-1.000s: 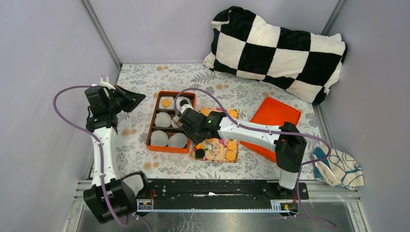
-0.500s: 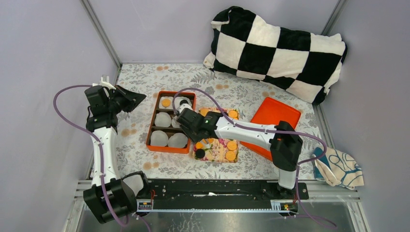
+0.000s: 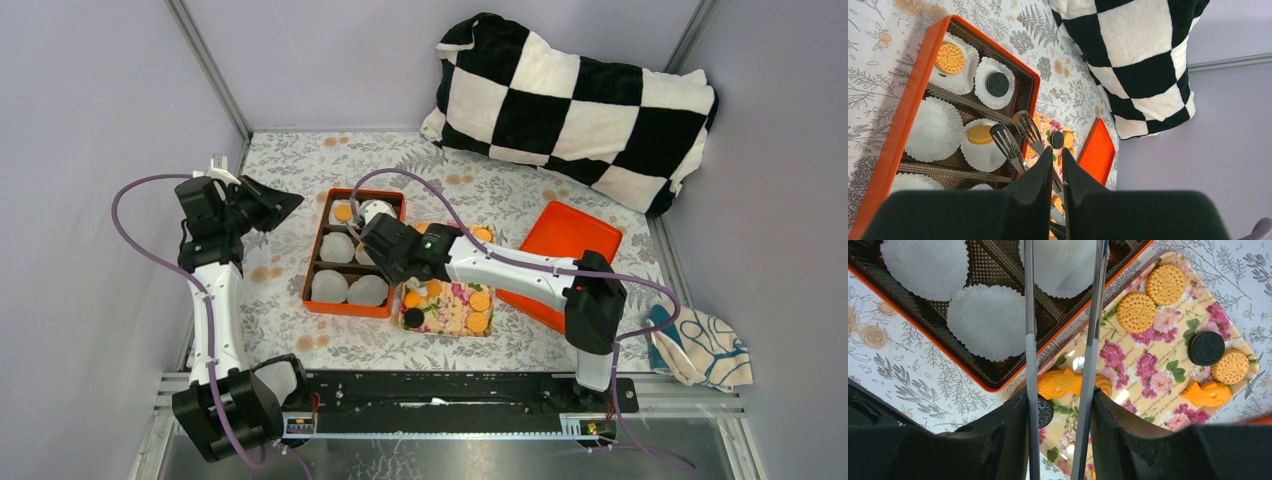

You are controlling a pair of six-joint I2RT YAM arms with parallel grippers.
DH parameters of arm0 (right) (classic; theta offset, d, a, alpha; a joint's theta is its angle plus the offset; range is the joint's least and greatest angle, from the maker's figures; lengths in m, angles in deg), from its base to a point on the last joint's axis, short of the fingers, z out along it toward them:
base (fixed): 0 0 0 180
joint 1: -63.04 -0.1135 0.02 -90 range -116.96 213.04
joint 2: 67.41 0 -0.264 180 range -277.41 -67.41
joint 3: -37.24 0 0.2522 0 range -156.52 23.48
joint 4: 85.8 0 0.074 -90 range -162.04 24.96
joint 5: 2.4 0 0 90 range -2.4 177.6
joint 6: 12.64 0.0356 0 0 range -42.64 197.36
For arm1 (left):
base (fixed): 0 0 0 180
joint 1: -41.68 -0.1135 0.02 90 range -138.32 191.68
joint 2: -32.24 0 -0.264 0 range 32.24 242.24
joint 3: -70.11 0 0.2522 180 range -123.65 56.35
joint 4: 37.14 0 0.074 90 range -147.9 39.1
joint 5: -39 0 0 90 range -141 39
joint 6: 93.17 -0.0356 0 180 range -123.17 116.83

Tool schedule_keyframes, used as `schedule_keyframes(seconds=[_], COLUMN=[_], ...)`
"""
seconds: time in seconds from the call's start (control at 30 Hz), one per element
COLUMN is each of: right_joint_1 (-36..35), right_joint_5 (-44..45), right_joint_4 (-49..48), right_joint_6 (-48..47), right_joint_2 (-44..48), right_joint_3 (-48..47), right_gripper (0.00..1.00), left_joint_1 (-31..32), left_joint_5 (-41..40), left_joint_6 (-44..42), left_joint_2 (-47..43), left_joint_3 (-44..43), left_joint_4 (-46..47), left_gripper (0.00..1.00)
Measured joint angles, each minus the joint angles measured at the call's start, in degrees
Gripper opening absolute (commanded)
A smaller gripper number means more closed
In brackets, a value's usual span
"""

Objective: Pack the cookies

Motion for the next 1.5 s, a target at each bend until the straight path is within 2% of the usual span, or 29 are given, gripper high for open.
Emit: schedule_keyframes(seconds=[0.23,0.43,0.77,0.97,1.0,1.27,1.37,1.5], right_joint_1=[0.0,0.0,0.0,0.0,0.0,0.0,0.3,1.6], right_joint_5=[2.1,5.3,3.8,2.7,2.8,4.0,4.0,3.3], right_joint_4=[0.6,3.6,7.5,7.2,6.9,3.0,2.1,0.7], right_joint_6=[0.2,2.3,9.0,10.6,10.6,10.3,10.3,10.3], right_joint_2=[3.0,9.2,19.4,19.4,19.0,12.5,10.3,9.0], right_joint_3=[3.4,8.7,24.7,28.7,28.7,27.8,26.3,25.7], right_gripper=[0.47,0.48,0.49,0.5,0.52,0.52,0.5,0.43], left_joint_1=[0.0,0.0,0.0,0.0,0.0,0.0,0.0,0.0], left_joint_5=[0.4,0.9,0.9,0.9,0.9,0.9,0.9,0.9], left_joint_6=[0.0,0.0,0.1,0.1,0.1,0.1,0.1,0.1], left_joint_2=[0.9,1.0,1.0,1.0,1.0,1.0,1.0,1.0], left_joint_3=[0.0,0.0,0.0,0.0,0.0,0.0,0.0,0.0], left_joint_4=[0.4,1.0,1.3,1.3,1.3,1.3,1.3,1.3], left_gripper=[0.16,0.16,0.16,0.16,0.16,0.16,0.16,0.16])
